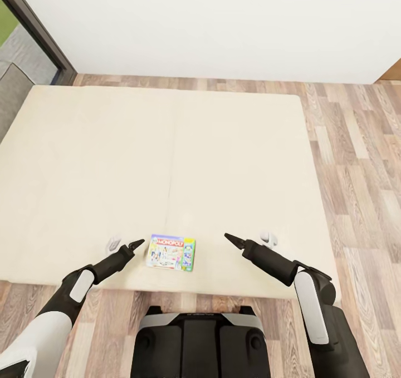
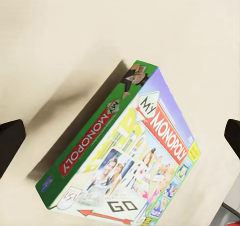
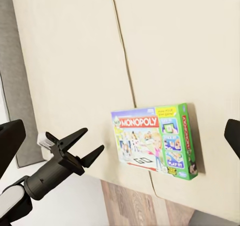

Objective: Put all the toys in the child's room - the three board games (two on the bed and one on the table), the two jigsaw puzzles on the table, and the tennis ball on the table - inside the toy box on the table in the child's room.

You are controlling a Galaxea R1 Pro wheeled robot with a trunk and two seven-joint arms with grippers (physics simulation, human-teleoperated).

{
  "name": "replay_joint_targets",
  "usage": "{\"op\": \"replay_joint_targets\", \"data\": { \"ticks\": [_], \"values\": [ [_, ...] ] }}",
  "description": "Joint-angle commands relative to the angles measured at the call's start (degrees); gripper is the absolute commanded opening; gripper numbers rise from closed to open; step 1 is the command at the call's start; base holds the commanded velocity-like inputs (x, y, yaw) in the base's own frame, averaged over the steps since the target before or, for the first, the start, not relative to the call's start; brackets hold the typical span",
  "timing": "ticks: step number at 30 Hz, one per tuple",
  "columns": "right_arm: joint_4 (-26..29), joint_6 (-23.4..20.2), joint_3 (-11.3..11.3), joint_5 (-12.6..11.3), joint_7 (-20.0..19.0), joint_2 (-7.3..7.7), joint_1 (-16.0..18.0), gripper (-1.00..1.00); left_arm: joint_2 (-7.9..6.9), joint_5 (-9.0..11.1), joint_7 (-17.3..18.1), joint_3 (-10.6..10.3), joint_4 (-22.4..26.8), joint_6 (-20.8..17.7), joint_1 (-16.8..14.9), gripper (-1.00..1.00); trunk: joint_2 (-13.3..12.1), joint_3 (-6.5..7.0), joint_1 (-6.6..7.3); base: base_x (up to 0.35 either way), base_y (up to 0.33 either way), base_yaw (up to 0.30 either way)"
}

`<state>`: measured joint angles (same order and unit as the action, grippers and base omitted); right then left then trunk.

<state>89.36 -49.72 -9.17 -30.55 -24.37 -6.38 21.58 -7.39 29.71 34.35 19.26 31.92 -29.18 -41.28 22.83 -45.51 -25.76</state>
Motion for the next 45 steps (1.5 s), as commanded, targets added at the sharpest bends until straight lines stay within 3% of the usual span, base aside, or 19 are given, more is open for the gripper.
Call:
{"op": "replay_joint_targets", "data": {
  "ticks": [1,13,45],
  "values": [
    [0.0,-0.4,-0.2,0.1,-0.3,-0.09,0.0,1.0,0.01,0.3,0.1,0.2,0.0,-0.4,0.0,1.0,0.1,-0.16,-0.03,0.0,0.0,0.0],
    [0.0,-0.4,0.0,0.2,-0.3,-0.14,0.0,1.0,0.01,0.3,0.1,0.2,0.0,-0.4,0.0,1.0,0.1,-1.07,-0.03,0.0,0.0,0.0],
    [0.0,-0.4,-0.2,-0.3,-0.4,-0.04,0.0,1.0,0.01,0.3,0.4,0.2,0.0,-0.4,0.0,1.0,0.1,-1.15,-0.03,0.0,0.0,0.0]
  ]
}}
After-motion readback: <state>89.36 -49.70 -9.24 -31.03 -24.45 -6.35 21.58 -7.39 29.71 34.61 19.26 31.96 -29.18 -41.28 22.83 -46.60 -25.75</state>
